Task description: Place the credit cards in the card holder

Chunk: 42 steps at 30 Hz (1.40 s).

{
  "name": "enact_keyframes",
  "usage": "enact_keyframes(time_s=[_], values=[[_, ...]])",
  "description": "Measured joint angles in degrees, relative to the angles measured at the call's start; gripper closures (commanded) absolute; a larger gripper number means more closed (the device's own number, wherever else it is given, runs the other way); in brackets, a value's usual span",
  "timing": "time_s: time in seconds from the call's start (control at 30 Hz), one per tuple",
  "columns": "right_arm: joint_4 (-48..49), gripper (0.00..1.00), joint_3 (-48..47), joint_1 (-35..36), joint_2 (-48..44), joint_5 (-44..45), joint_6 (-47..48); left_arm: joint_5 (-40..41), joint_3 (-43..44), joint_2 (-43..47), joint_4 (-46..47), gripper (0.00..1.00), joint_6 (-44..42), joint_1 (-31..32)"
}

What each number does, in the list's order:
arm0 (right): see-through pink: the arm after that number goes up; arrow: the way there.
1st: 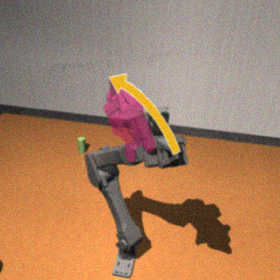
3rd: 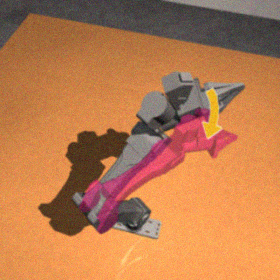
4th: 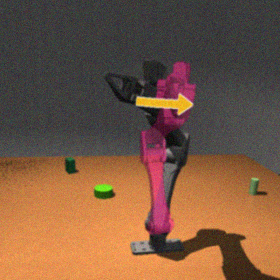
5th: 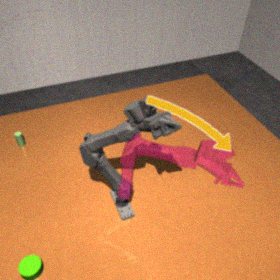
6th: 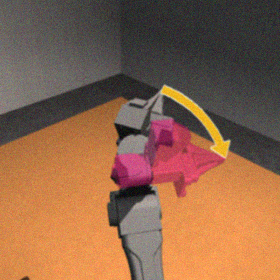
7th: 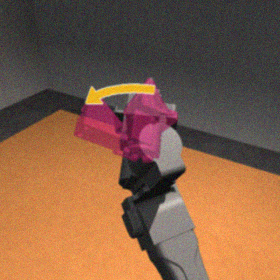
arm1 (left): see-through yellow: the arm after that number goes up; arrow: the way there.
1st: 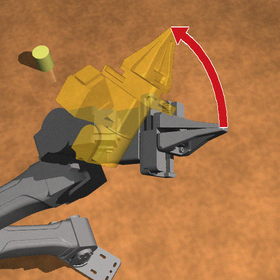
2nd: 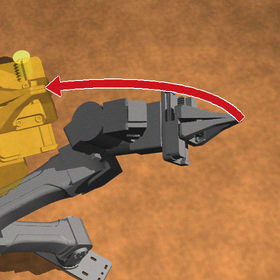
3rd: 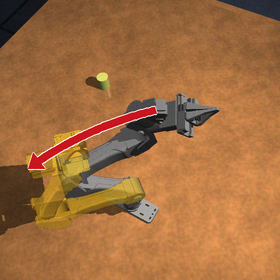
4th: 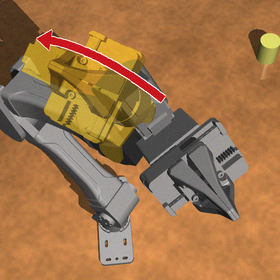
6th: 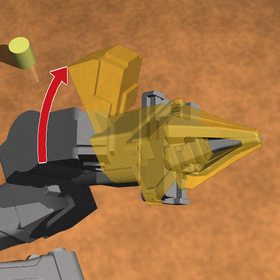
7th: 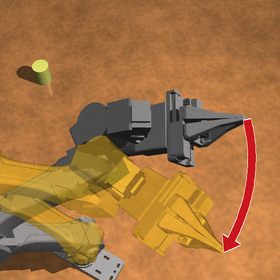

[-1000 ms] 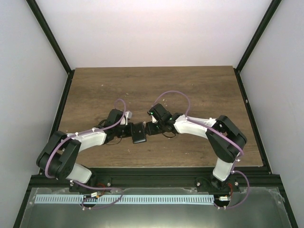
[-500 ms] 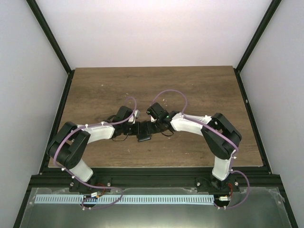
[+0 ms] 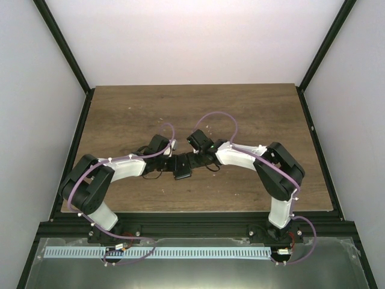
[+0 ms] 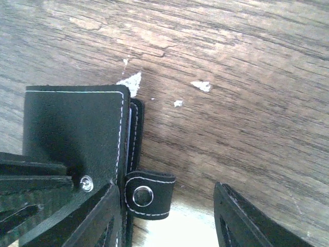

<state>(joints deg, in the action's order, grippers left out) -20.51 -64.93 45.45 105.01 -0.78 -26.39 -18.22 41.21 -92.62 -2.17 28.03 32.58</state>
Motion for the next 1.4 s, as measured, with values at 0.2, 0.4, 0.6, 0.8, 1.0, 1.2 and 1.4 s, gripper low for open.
enact_keyframes(time_s=[0.2, 0.4, 0.6, 0.8, 1.0, 1.2, 1.4], values=[[0.07, 0.52, -0.02, -0.48, 1.7, 1.97, 0.11, 0.02, 0.0, 0.0, 0.0, 0.9, -0.35, 0.04], [-0.09, 0.54, -0.02, -2.47, 1.97, 4.07, 0.42, 0.17, 0.0, 0.02, -0.07, 0.9, -0.94, 0.11], [0.66, 0.67, 0.59, -2.89, 0.74, 3.37, 1.09, 0.24, 0.0, 0.02, -0.09, 0.9, -1.09, 0.15], [2.1, 0.88, 0.92, -2.89, 0.02, 1.57, 1.55, 0.57, 0.02, 0.02, -0.09, 0.9, -1.07, 0.33], [2.43, 0.99, 1.01, -2.89, 0.02, 0.17, 1.81, 0.83, 0.04, 0.02, -0.13, 0.9, -1.09, 0.46], [2.54, 0.99, 1.01, -2.89, -0.09, -0.52, 1.73, 0.87, 0.07, 0.02, -0.13, 0.9, -1.11, 0.48], [2.69, 0.99, 1.01, -2.21, -1.6, -1.86, 1.27, 0.85, 0.15, 0.0, -0.28, 0.9, -1.11, 0.48]])
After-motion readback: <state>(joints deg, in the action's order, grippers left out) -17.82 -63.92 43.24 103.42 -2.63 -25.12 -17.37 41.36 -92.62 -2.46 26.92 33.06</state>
